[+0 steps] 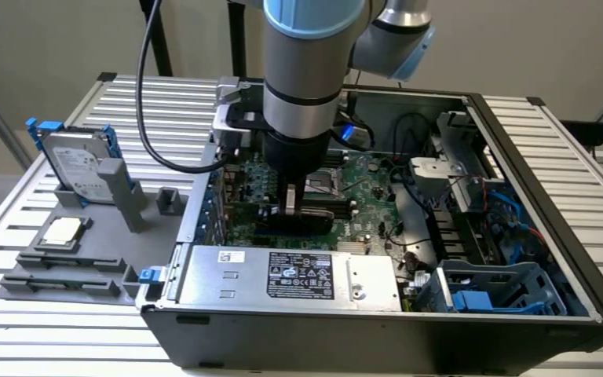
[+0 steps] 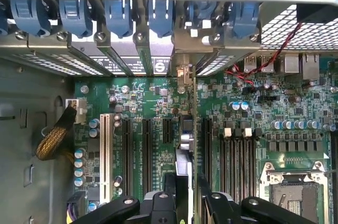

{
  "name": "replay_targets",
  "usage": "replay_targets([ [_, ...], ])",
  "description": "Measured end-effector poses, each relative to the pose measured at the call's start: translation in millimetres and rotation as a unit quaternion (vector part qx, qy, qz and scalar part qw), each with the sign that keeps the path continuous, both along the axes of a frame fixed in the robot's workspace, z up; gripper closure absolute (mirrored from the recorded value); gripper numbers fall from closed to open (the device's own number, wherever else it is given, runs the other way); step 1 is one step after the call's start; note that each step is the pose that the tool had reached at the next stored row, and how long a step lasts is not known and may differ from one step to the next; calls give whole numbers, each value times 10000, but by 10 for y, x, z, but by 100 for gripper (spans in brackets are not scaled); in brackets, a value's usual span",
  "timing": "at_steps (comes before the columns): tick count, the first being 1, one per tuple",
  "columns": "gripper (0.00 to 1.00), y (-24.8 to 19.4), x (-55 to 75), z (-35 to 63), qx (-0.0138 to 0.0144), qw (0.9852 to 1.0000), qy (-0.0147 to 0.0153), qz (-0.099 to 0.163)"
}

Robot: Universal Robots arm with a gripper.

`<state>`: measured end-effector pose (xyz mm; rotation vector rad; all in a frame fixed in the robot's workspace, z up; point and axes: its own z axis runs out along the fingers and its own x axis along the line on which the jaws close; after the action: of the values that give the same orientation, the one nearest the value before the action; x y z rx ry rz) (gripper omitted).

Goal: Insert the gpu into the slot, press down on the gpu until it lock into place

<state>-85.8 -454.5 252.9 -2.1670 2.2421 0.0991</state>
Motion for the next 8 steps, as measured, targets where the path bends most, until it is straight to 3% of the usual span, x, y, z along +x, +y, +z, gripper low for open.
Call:
replay_targets([
  [8,74,-1,0,-56,-3,10000,1,6],
])
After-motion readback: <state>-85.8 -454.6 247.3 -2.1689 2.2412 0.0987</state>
